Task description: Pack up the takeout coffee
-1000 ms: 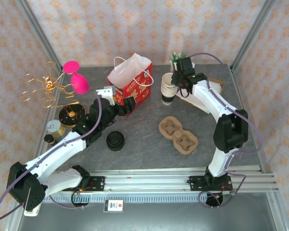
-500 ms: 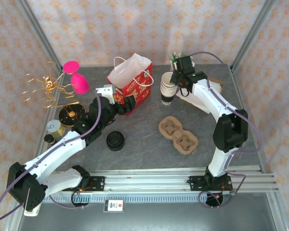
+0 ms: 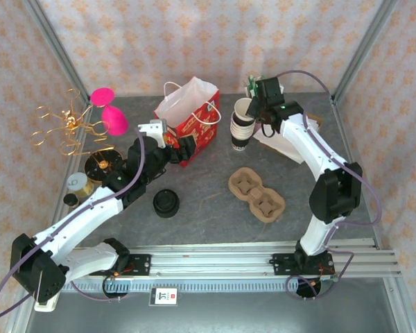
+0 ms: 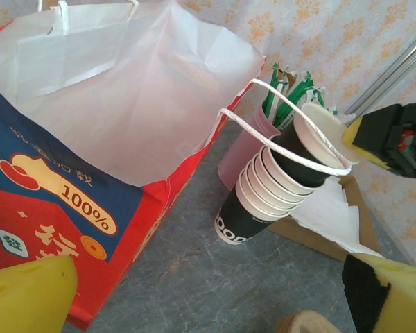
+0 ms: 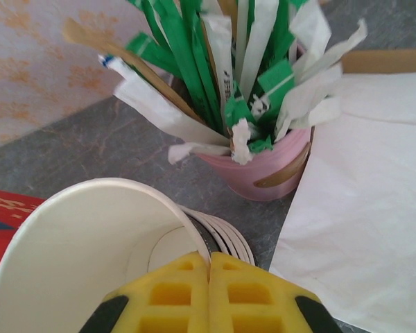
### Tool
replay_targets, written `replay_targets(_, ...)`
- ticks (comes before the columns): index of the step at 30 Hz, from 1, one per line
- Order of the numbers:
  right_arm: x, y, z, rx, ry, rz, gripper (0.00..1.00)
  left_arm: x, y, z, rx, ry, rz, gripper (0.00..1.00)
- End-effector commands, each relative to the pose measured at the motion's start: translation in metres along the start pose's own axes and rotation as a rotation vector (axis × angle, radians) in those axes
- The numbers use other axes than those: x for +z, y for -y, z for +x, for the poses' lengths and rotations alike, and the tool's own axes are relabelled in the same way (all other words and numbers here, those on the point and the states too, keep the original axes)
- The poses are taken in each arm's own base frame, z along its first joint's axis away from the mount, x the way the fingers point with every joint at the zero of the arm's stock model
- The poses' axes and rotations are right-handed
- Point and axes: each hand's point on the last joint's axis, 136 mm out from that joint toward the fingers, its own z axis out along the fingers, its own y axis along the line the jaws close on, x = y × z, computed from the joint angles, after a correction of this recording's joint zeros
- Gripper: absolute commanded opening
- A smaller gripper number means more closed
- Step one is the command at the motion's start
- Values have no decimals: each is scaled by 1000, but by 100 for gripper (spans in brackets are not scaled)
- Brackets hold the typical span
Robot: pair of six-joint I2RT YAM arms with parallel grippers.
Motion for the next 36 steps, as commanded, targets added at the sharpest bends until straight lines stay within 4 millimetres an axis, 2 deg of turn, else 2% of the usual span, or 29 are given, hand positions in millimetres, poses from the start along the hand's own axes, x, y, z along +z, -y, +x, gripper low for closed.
replay_targets(1, -42, -5, -32, 17, 99, -19, 3, -5, 13, -10, 14, -2, 35, 99)
replay_targets(9, -91, 3, -48, 6, 161, -19, 1, -12, 16, -9, 10, -29, 49, 99)
replay_targets(15, -117, 6, -37, -31, 132, -31, 0, -21, 9, -8, -3, -29, 28, 99)
replay_targets(18, -126, 4, -23, -64, 116, -51, 0, -26, 4, -7, -8, -31, 4, 99)
replay_targets(23, -116, -5, 18, -145, 24, -68, 0, -34, -3, -4, -28, -34, -22, 99)
replay_targets(27, -96, -14, 49, -186, -37, -107, 0, -36, -10, 5, -49, -50, -41, 99)
replay_targets(30, -75, -20, 65, -195, -68, -136, 0, -36, -13, 12, -63, -65, -45, 99)
replay_targets(36, -41, -35, 85, -200, -85, -210, 0, -35, -20, 20, -93, -68, -63, 99)
